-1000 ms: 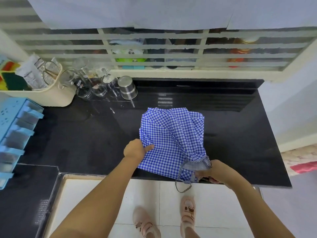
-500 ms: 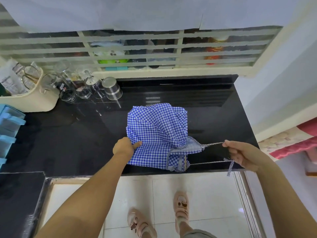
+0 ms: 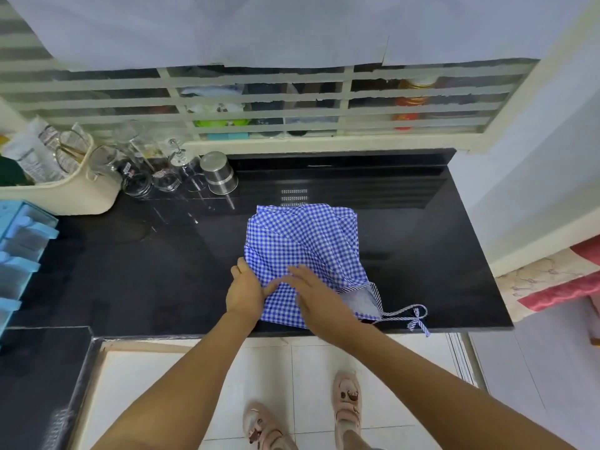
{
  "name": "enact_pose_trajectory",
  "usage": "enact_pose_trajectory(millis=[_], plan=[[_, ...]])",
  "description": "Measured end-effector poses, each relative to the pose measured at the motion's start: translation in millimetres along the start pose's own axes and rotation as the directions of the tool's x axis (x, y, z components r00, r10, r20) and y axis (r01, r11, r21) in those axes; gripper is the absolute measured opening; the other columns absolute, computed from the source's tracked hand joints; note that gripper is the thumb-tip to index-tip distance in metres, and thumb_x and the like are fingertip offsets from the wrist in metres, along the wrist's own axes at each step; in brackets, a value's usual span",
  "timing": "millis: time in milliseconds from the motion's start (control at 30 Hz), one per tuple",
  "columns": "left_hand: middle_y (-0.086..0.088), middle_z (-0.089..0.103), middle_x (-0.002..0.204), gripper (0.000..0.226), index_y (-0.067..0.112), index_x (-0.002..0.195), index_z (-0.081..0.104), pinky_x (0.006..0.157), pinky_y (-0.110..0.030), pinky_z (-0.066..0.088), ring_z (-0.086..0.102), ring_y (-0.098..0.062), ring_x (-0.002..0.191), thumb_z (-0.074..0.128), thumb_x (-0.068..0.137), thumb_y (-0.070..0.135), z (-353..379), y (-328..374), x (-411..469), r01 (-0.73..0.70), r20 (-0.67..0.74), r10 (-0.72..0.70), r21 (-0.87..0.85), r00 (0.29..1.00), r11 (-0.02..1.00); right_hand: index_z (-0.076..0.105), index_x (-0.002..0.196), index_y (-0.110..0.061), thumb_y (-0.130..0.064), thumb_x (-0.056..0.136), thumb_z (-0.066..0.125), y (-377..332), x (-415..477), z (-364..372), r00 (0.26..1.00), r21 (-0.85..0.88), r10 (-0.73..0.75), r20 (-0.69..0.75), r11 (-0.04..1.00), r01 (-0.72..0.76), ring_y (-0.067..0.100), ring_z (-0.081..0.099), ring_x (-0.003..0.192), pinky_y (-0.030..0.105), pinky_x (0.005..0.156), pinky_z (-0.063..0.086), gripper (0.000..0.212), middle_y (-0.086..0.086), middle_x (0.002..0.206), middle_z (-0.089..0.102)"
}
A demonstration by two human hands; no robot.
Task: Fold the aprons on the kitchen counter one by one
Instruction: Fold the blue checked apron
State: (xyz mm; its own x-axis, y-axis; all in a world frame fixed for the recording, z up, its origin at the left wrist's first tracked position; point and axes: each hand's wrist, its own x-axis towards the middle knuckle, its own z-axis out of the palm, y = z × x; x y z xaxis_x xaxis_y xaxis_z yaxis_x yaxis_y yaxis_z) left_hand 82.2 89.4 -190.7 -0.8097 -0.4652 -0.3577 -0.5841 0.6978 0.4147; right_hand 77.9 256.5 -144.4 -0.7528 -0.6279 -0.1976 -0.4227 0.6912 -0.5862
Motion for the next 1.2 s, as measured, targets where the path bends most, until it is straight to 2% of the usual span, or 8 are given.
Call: enact_pose_trajectory(millis=[200,367,467,600,667,900,1067,1200], plan=[[-0.017,0.007,0.159,0.098,0.013,0.153,-0.001,0.113,-0.054,0.018,0.017,-0.037,0.143,0.054,0.086,0.059,13,-13,-8,-0.215,-0.116,0.266,0.33,0.957,0.919,-0.003,0.151,-0.036,-0.063,0.093,0.02,63,43,11,0.985,-0.236,0.154,0.072,0.963,-0.133,0.023,-0.029,0.14,0.048,0.119,-0.006,0.068,-0.005,0.154,-0.025],[-0.01,0.013,0.159,0.071,0.015,0.152,0.017,0.118,-0.047,-0.004,-0.014,-0.025,0.147,0.044,0.095,0.049,13,-33,4,-0.566,0.129,0.629,0.599,0.766,0.566,-0.014,0.149,-0.038,-0.072,0.08,0.0,111,37,-23,0.956,-0.371,0.29,0.05,0.894,-0.252,0.016,-0.018,0.145,0.051,0.115,-0.009,0.079,-0.008,0.157,-0.021],[-0.012,0.031,0.153,0.071,0.014,0.148,0.029,0.117,-0.041,-0.005,0.0,-0.028,0.148,0.01,0.098,0.059,17,-42,-5,-0.584,0.225,0.567,0.551,0.792,0.597,-0.013,0.149,-0.037,-0.072,0.082,0.007,118,36,-31,0.949,-0.359,0.303,0.081,0.897,-0.256,0.018,-0.017,0.146,0.052,0.116,-0.007,0.078,-0.005,0.158,-0.019],[-0.009,-0.029,0.152,0.096,0.03,0.139,-0.036,0.105,-0.043,-0.031,-0.023,-0.038,0.141,-0.002,0.068,0.086,13,-43,-9,-0.604,0.352,0.492,0.5,0.796,0.62,0.003,0.153,-0.023,-0.06,0.096,0.027,102,39,-32,0.954,-0.421,0.301,-0.001,0.865,-0.273,0.022,-0.008,0.148,0.049,0.116,-0.008,0.073,0.003,0.161,-0.006],[-0.01,-0.034,0.151,0.095,0.032,0.141,-0.034,0.096,-0.045,-0.036,-0.032,-0.038,0.136,0.004,0.068,0.08,7,-31,-10,-0.602,0.393,0.457,0.547,0.798,0.581,0.014,0.152,-0.018,-0.057,0.096,0.032,91,34,-29,0.949,-0.366,0.303,-0.093,0.876,-0.315,0.022,-0.001,0.148,0.043,0.118,-0.008,0.071,0.005,0.161,0.006],[-0.024,-0.005,0.158,0.071,0.022,0.152,-0.011,0.115,-0.051,-0.013,-0.012,-0.039,0.145,0.037,0.1,0.024,-6,1,-13,-0.545,0.427,0.34,0.671,0.838,0.502,0.009,0.152,-0.03,-0.087,0.061,-0.016,80,0,-1,0.964,-0.163,0.265,-0.002,0.951,-0.262,0.016,-0.007,0.147,0.036,0.114,-0.013,0.11,-0.004,0.161,-0.002],[-0.014,-0.017,0.158,0.063,0.013,0.154,0.0,0.116,-0.046,-0.013,-0.016,-0.04,0.144,0.032,0.1,0.017,-16,4,-20,-0.648,0.518,0.393,0.656,0.759,0.386,0.037,0.144,-0.032,-0.052,0.096,0.038,72,-3,-32,0.987,0.068,0.055,0.151,0.996,-0.066,0.0,0.01,0.141,0.032,0.12,0.001,0.052,-0.011,0.155,0.027],[-0.009,-0.003,0.161,0.053,0.007,0.151,0.023,0.118,-0.038,-0.007,-0.012,-0.029,0.147,0.032,0.101,0.019,-25,11,-30,-0.781,0.683,0.386,0.496,0.62,0.379,0.053,0.133,-0.034,-0.058,0.088,0.048,87,-13,-46,0.888,0.209,0.146,0.435,0.943,-0.258,0.014,0.034,0.137,0.032,0.115,0.024,0.051,-0.009,0.147,0.04]])
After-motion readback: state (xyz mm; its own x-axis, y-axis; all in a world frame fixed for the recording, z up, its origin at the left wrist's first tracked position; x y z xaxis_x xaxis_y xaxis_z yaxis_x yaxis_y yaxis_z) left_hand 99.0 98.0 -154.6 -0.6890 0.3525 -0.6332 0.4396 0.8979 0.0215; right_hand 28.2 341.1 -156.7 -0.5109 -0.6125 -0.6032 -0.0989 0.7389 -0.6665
